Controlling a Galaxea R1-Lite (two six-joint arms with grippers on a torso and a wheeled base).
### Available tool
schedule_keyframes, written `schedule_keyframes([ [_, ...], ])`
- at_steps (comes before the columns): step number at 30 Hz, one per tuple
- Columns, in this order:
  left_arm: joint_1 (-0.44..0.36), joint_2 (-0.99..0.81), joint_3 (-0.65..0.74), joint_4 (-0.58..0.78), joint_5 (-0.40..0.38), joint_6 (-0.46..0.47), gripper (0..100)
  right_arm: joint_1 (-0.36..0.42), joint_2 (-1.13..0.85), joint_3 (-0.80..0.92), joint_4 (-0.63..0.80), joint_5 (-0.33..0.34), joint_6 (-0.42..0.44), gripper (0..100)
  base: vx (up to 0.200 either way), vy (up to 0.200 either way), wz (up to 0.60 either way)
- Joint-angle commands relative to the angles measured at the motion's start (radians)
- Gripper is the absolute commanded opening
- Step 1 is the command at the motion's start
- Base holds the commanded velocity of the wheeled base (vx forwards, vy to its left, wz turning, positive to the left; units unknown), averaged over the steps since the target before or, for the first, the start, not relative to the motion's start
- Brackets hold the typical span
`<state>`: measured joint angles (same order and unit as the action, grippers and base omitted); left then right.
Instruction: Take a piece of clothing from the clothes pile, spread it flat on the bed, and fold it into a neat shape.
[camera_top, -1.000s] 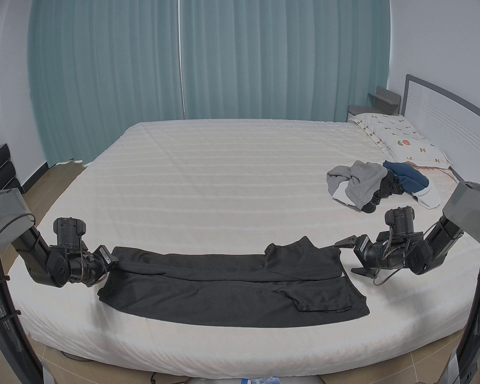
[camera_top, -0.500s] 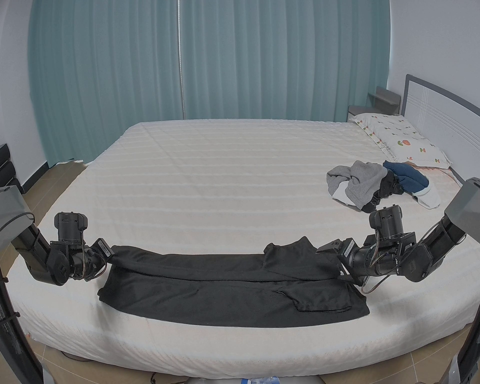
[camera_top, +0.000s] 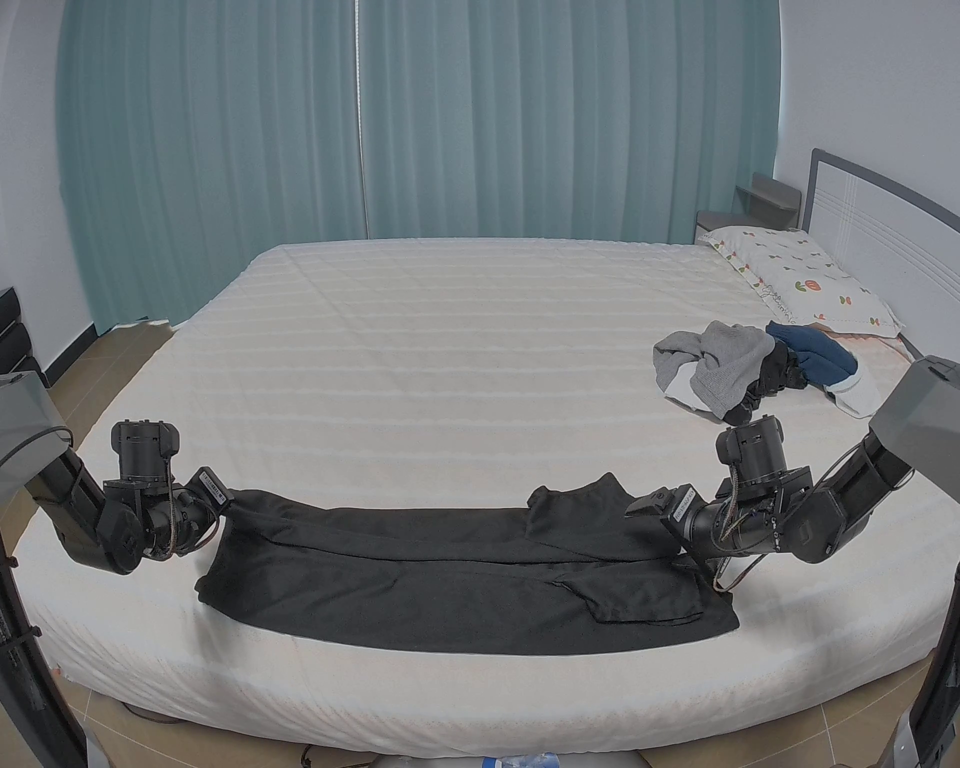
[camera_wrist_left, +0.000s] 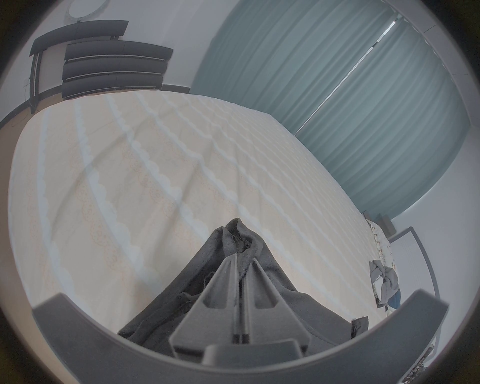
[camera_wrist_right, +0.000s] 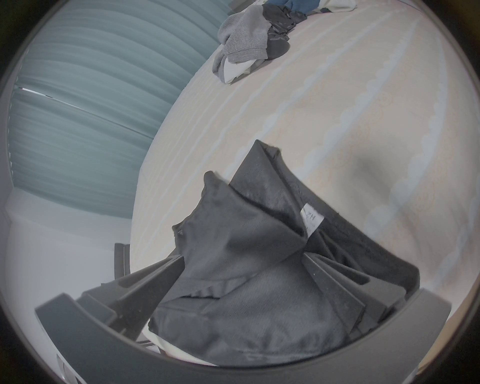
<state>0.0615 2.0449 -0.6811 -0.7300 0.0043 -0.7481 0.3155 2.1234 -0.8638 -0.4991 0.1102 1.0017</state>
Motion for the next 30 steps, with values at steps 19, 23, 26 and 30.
schedule_keyframes([
  [19, -0.002, 0.003, -0.026, -0.009, 0.022, 0.0, 0, -0.006, 0.015, -0.07, -0.012, -0.027, 0.06, 0, 0.0, 0.0, 0.0],
  [23, 0.0, 0.001, -0.045, -0.092, 0.053, -0.06, 0, -0.018, 0.013, -0.1, -0.091, -0.032, 0.081, 0, 0.0, 0.0, 0.0],
  [26, 0.0, 0.014, -0.034, -0.241, 0.109, -0.105, 0, -0.026, 0.024, -0.081, -0.253, -0.041, 0.121, 0, 0.0, 0.0, 0.0],
  [30, -0.002, 0.051, 0.012, -0.39, 0.105, -0.1, 0, -0.03, 0.032, 0.008, -0.469, -0.055, 0.121, 0, 0.0, 0.0, 0.0],
])
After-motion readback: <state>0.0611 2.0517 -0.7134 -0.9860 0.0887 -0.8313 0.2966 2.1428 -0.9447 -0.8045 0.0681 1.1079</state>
